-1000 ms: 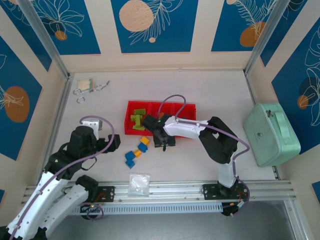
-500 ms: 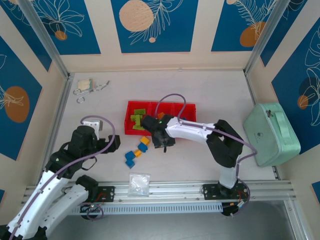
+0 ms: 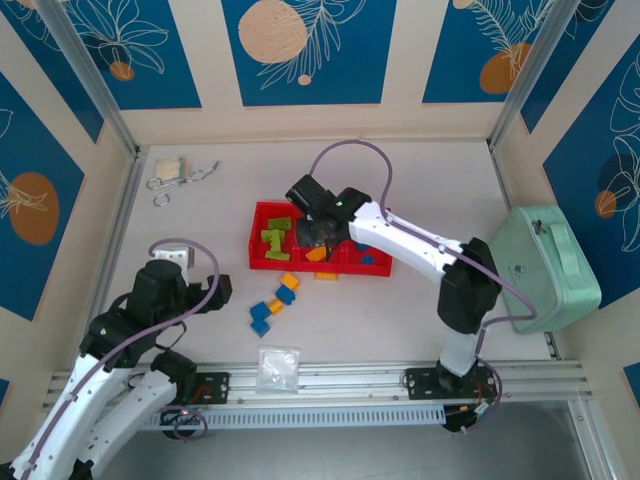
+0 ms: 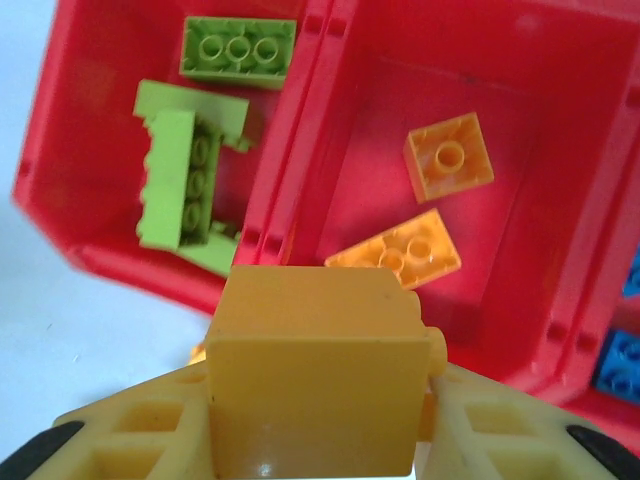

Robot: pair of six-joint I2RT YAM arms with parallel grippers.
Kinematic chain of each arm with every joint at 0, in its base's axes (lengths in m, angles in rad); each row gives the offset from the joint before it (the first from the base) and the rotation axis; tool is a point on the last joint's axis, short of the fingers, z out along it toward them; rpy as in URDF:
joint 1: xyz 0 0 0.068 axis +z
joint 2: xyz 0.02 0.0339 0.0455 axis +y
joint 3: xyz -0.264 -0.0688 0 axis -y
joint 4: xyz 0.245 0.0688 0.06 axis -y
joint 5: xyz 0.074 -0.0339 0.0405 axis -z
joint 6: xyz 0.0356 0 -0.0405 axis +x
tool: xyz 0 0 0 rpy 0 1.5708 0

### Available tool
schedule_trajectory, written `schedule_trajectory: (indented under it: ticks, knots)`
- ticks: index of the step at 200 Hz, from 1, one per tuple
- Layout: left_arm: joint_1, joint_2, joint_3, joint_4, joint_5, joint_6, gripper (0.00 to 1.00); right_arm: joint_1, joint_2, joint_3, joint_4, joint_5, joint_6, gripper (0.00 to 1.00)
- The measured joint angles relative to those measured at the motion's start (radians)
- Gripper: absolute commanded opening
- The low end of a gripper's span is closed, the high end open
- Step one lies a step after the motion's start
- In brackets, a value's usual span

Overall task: Sort the legos into containers by color
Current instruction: Place the lego in the container.

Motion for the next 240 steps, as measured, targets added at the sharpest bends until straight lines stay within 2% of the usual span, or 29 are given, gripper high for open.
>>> schedule_trajectory:
  ticks: [34, 52, 85, 112, 147, 167, 194, 240]
  knots:
    - [0.000, -0.030, 0.002, -0.013, -0.026, -0.018, 0.99, -0.051, 0.155, 0.101, -0.003, -0.025, -0.055, 0.28]
    - [0.000, -0.038, 0.002, -0.013, -0.028, -0.020, 0.99, -0.066, 0.196, 0.134, -0.008, -0.032, -0.068, 0.33]
    - [0.000, -0.038, 0.000, -0.010, -0.028, -0.023, 1.00, -0.086, 0.209, 0.148, -0.011, -0.039, -0.062, 0.53]
    - [0.000, -0.034, -0.009, -0.005, -0.028, -0.026, 0.99, -0.094, 0.209, 0.148, -0.014, -0.039, -0.040, 0.75]
    - [0.000, -0.005, -0.011, 0.001, -0.027, -0.025, 0.99, -0.093, 0.203, 0.146, -0.013, -0.043, -0.029, 0.91]
    - [0.000, 0.001, -0.011, 0.003, -0.027, -0.025, 0.99, -0.091, 0.154, 0.104, -0.014, -0.048, -0.029, 0.96]
    - [0.000, 0.003, -0.011, 0.011, -0.024, -0.025, 0.99, -0.089, 0.013, 0.000, -0.014, -0.071, -0.010, 0.97]
    - [0.000, 0.030, -0.014, 0.018, -0.008, -0.018, 0.99, -0.067, -0.263, -0.315, 0.040, -0.125, 0.090, 0.97]
